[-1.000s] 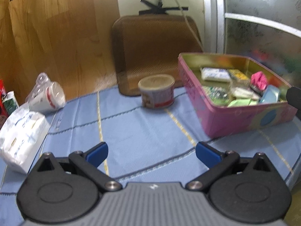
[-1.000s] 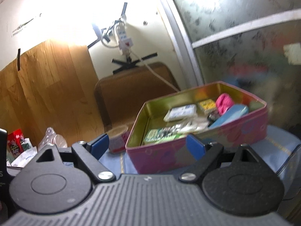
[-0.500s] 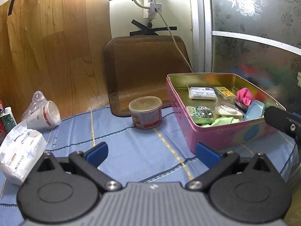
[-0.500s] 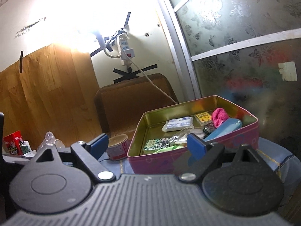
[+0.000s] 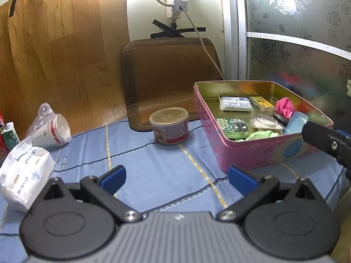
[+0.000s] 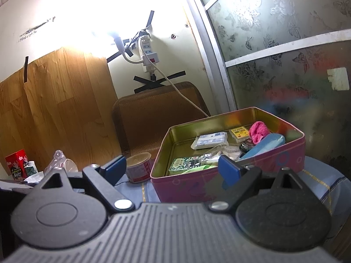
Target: Organize soft objects
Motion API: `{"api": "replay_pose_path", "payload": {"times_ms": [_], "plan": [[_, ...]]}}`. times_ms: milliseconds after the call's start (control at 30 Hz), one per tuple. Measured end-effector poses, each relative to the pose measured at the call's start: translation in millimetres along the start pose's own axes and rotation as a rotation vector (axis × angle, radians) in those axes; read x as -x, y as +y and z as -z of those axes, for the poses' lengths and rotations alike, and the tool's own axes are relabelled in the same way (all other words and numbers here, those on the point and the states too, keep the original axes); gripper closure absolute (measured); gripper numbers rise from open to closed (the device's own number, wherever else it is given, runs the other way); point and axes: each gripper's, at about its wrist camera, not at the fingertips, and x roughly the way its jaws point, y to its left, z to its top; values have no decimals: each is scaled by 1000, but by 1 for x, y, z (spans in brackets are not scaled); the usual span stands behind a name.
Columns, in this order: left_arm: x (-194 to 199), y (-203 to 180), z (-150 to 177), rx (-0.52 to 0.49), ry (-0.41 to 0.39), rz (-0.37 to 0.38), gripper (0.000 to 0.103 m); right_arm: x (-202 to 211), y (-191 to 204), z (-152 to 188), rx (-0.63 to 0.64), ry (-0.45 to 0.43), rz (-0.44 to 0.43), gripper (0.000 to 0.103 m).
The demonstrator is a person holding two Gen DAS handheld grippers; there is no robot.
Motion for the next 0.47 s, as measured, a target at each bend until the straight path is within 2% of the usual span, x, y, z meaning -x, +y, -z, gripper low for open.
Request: {"api": "replay_pose_path", "payload": {"times_ms": [400, 467], "plan": [[-2, -8, 4, -28, -12, 25, 0, -2, -6, 2, -19, 8, 4, 10], [-6, -5, 5, -24, 8, 29, 0, -4, -5, 4, -16, 16, 3, 10]]}}
